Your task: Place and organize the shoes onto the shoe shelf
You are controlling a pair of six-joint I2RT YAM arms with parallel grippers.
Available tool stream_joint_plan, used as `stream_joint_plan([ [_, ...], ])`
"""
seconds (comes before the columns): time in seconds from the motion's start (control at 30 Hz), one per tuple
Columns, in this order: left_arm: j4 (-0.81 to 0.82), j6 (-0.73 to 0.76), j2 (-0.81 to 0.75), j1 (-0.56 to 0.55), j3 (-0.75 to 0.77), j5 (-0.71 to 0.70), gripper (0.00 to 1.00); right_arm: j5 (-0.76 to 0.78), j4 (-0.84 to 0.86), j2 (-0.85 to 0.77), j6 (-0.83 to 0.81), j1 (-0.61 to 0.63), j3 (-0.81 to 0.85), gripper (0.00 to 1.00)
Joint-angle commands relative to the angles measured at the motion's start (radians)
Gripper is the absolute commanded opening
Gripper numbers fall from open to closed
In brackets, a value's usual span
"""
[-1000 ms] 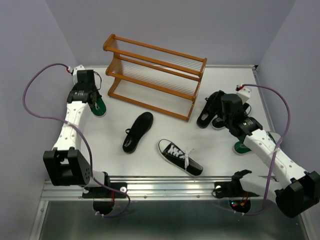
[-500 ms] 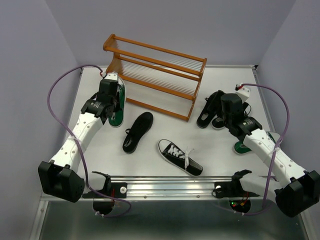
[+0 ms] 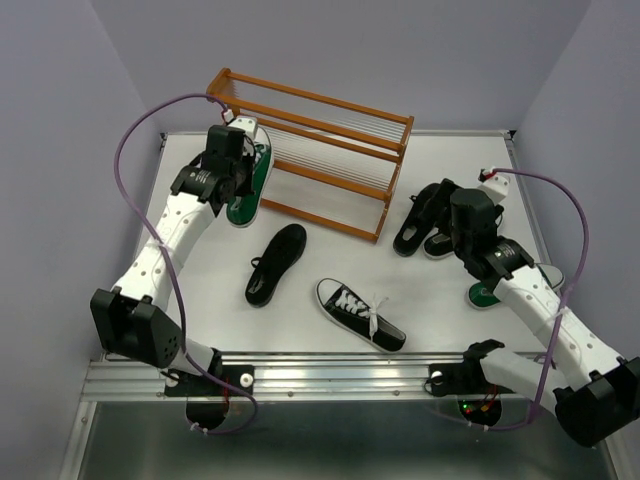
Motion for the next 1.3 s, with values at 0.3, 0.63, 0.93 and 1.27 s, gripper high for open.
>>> stream_joint_plan([
  [0.3,0.073,0.162,0.186,0.005,0.275,-0.04,0.0,0.033,0.017,-0.043,-0.011,-0.001,-0.007,1.0],
  [0.63,0.09,0.271,0.311,0.034,0.399,-0.023,0.0,0.056,-0.004,-0.05,-0.028,-0.001,0.001,1.0],
  [0.93,0.095,0.321,0.389,0.085,0.488,0.017,0.0,0.073,-0.012,-0.049,-0.037,-0.001,0.012,1.0],
  [1.27,0.145,0.372,0.438,0.164,0.542,0.095,0.0,0.07,-0.012,-0.011,-0.031,-0.001,0.027,1.0],
])
